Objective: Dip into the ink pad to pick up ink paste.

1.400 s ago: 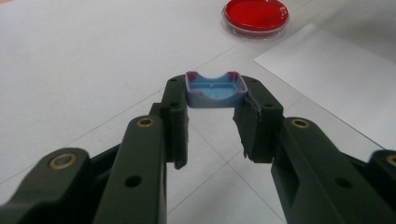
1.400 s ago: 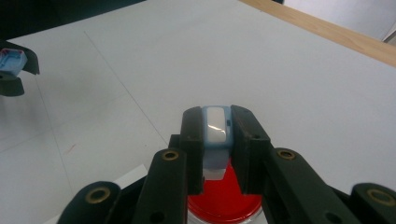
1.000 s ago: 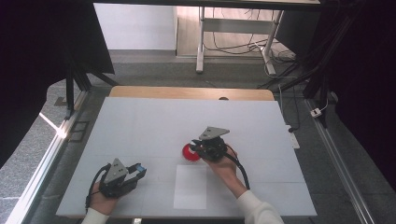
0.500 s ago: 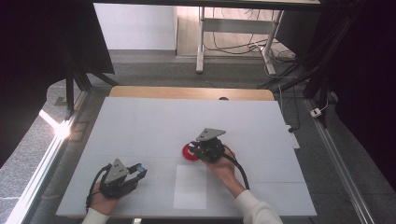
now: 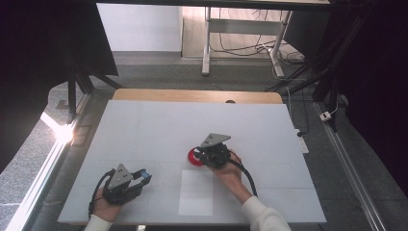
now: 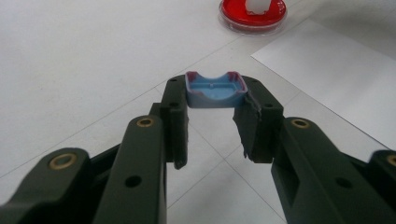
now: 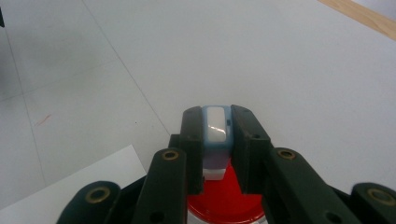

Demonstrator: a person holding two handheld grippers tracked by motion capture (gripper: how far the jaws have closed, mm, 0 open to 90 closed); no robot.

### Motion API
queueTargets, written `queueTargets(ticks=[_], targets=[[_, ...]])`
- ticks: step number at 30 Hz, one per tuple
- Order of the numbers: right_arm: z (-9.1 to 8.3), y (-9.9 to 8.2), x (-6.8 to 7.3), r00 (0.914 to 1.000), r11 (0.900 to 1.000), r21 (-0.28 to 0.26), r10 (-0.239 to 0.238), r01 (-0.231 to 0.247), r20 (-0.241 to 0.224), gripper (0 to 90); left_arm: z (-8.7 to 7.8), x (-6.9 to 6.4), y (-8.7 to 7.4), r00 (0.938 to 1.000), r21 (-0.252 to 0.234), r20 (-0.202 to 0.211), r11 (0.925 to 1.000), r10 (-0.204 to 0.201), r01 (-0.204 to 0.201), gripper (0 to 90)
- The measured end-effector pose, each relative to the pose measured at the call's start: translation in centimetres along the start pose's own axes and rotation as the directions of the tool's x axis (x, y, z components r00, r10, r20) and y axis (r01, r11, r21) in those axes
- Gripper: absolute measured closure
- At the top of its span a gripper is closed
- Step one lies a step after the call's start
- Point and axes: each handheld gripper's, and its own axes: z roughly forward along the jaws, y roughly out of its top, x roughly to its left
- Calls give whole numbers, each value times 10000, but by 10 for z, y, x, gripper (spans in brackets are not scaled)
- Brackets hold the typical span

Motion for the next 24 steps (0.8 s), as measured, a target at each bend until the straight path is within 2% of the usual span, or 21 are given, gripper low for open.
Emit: queueTargets(ticks=[18, 24], targets=[[2, -2, 0, 10000, 10000, -6, -6, 6, -51, 751, 1, -1, 0, 10000, 23, 48, 10000, -6, 5, 653], [3, -3, 1, 10000, 9999, 138, -5, 5, 16, 753, 1, -1, 0, 10000, 47, 64, 10000, -23, 22, 652]])
